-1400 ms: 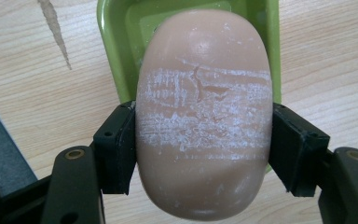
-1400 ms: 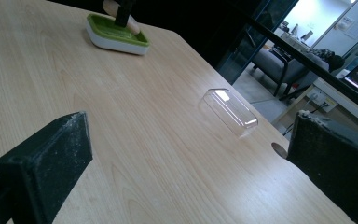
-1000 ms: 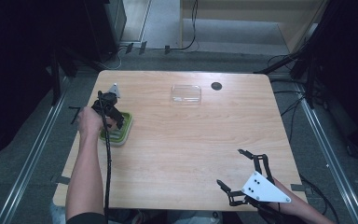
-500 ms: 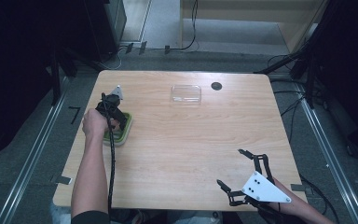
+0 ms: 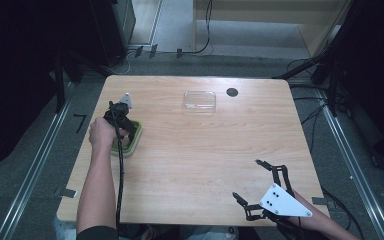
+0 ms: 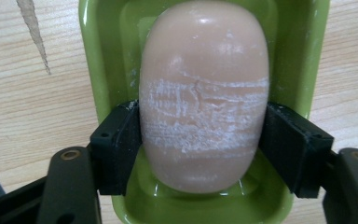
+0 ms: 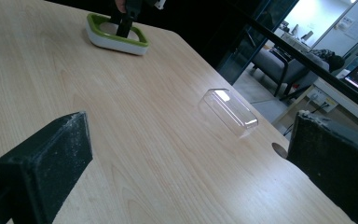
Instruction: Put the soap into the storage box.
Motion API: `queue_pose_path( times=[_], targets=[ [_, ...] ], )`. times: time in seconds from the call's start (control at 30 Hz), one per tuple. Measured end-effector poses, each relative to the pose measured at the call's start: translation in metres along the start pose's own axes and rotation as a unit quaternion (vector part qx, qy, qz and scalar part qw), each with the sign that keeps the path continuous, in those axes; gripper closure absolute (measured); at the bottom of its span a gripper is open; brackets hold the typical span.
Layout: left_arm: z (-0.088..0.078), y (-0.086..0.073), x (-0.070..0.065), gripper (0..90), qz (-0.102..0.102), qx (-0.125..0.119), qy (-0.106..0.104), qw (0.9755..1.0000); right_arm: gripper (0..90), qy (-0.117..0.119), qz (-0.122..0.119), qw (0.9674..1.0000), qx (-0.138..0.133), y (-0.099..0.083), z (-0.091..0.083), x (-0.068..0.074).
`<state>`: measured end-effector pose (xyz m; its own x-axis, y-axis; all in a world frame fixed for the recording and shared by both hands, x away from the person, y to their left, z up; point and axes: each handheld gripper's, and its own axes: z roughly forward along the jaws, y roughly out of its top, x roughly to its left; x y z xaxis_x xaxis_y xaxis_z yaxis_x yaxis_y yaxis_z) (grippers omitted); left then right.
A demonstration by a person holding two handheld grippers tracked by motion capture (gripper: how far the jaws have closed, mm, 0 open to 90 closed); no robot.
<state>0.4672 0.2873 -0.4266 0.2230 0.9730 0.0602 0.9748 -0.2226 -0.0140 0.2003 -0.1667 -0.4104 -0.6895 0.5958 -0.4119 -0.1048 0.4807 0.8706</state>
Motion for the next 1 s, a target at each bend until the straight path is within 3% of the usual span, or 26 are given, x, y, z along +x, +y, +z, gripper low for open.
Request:
queue_pose_path(
  times=[0.2, 0.37, 0.77, 1.0],
  targets=[
    [-0.006, -0.001, -0.001, 27.4, -0.006, 0.001, 0.001, 1.0000, 0.0, -0.002, -0.002, 1.0000, -0.001, 0.000, -0.001, 0.000],
    [-0.014, -0.007, 0.000, 17.9, -0.009, 0.003, -0.009, 0.9999, 0.0, -0.002, -0.001, 1.0000, 0.000, 0.000, -0.001, 0.000],
    [-0.026, -0.019, -0.006, 12.5, 0.011, 0.014, -0.009, 0.9998, 0.0, -0.003, -0.002, 1.0000, 0.001, 0.001, -0.002, 0.001],
    [-0.036, -0.035, -0.020, 11.6, 0.040, 0.017, -0.005, 0.9990, 0.0, -0.003, -0.002, 1.0000, 0.000, 0.001, -0.002, 0.001]
  ],
)
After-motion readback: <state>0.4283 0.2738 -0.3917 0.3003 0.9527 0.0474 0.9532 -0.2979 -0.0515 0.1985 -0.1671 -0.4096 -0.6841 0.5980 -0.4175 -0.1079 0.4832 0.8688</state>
